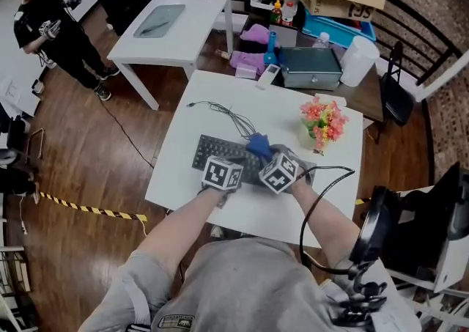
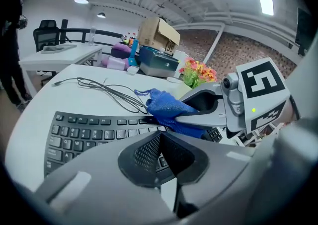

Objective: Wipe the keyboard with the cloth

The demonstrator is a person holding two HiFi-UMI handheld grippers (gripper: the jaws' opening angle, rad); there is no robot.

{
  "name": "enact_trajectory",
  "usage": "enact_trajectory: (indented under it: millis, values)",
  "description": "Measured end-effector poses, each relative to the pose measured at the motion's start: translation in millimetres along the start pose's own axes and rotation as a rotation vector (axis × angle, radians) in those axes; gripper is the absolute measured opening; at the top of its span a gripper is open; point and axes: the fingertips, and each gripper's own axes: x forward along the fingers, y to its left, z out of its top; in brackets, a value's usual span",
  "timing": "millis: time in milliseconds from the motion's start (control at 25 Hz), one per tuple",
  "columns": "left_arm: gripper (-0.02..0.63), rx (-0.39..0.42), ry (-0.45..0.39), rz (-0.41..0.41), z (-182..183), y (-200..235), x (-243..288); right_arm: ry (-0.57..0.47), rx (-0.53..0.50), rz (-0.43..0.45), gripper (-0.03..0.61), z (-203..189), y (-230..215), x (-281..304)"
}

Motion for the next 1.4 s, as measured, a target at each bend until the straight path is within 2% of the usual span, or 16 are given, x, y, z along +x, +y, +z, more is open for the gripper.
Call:
enact_trajectory:
  millis: [280, 600, 840, 1040, 1400]
  values:
    - [0.000, -0.018, 0.013, 0.023, -8.8, 2.4, -3.3, -0.020, -0.027, 0.072, 0.110, -0.8, 25.3, -4.9]
    - [0.000, 0.017, 0.051, -0.036, -41.6, -22.3, -2.9, -0.009, -0.044, 0.124, 0.110, -18.4, 80.5, -23.9]
    - [0.000, 0.036, 0.086, -0.082, -66.7, -32.4, -4.5, 0.020, -0.035, 0.140, 0.110, -29.9, 102.1, -30.9]
    - [0.000, 0.035, 0.068, -0.077, -58.1, -17.2, -12.4, 0.016, -0.023, 0.105, 0.110, -10.4, 83.1, -22.4]
    - [0.000, -0.035, -0.006, 0.008, -14.7, 46.4, -36.9, -0.006, -0.041, 0.043, 0.110, 54.0, 27.8, 18.3]
